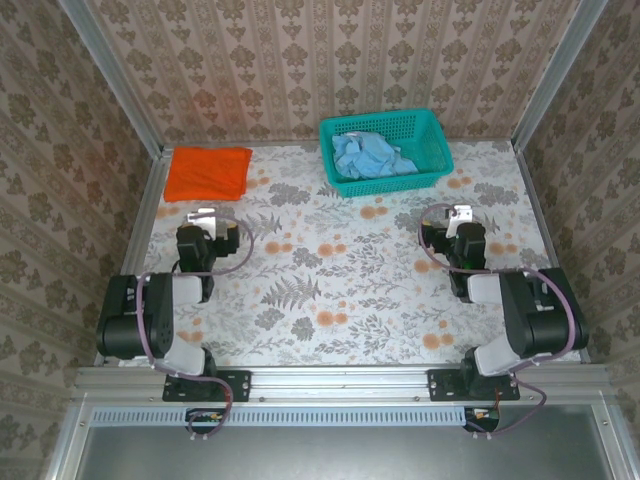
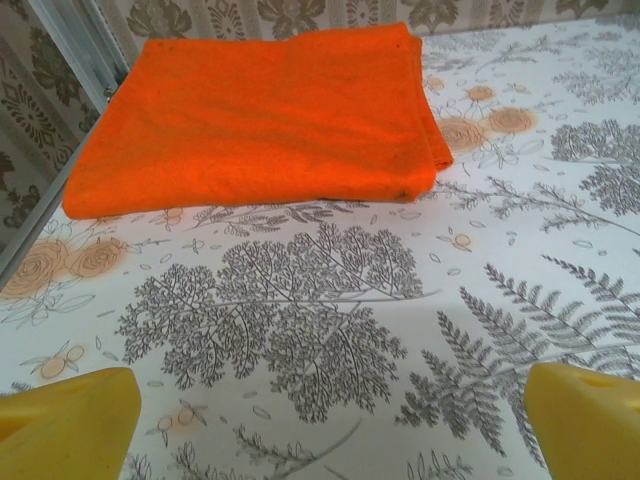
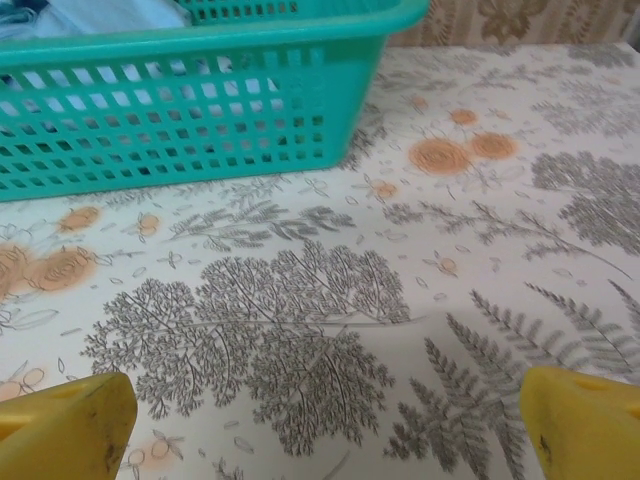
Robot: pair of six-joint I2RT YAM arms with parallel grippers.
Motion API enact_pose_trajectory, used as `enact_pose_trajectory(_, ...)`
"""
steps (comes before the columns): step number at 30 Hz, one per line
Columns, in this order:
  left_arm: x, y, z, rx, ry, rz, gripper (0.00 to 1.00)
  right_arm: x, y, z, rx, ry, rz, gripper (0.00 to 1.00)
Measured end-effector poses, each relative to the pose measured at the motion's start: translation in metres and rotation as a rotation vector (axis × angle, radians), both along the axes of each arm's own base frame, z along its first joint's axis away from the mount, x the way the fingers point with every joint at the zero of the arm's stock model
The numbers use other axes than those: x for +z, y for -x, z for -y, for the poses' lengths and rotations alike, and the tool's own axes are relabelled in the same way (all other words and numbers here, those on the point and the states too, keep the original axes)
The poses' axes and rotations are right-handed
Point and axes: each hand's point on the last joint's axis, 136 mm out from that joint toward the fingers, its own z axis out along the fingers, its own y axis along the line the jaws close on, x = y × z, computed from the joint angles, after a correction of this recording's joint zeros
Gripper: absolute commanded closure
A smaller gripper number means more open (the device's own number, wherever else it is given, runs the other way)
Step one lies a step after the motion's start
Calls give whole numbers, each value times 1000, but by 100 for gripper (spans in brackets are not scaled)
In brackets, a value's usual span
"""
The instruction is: Fold and stack the t-shirts
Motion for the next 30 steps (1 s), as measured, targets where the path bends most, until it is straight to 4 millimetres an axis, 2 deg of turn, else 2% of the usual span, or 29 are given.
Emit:
enact_pose_trajectory(2,21,6,8,-5,-18,23,0,23,4,-3,-10,3,28,1)
enact_pose_trajectory(4,59,8,21,-25,-13,83,0,64,8,-5,-32,-50,120,0)
enact_pose_trajectory(7,119,8,41,-68,76,199,0,110,18,0,-83,-150,205,1)
enact_pose_trajectory(9,147,8,54,-116,167,252,0,130,19,5,-119,-221,205,0)
enact_pose_trajectory(11,160,9,71,-196,257,267,0,144,13,6,-123,-311,199,1)
enact_pose_trajectory(14,154,9,99,-322,408,221,0,149,-2,-2,-64,-454,175,0)
enact_pose_trajectory(17,130,6,118,-387,537,103,0,133,-27,-21,-23,-519,52,2)
enact_pose_trajectory(19,112,4,127,-412,608,20,0,127,-53,-39,-6,-499,-50,8)
enact_pose_trajectory(21,99,1,130,-411,649,-34,0,132,-86,-63,21,-454,-119,15)
enact_pose_trajectory(23,88,0,131,-392,665,-81,0,140,-119,-85,47,-411,-153,18)
enact_pose_trajectory(26,81,-1,133,-359,654,-118,0,139,-159,-117,71,-352,-197,17)
enact_pose_trajectory(30,82,-1,146,-350,611,-141,0,111,-205,-157,88,-272,-287,10)
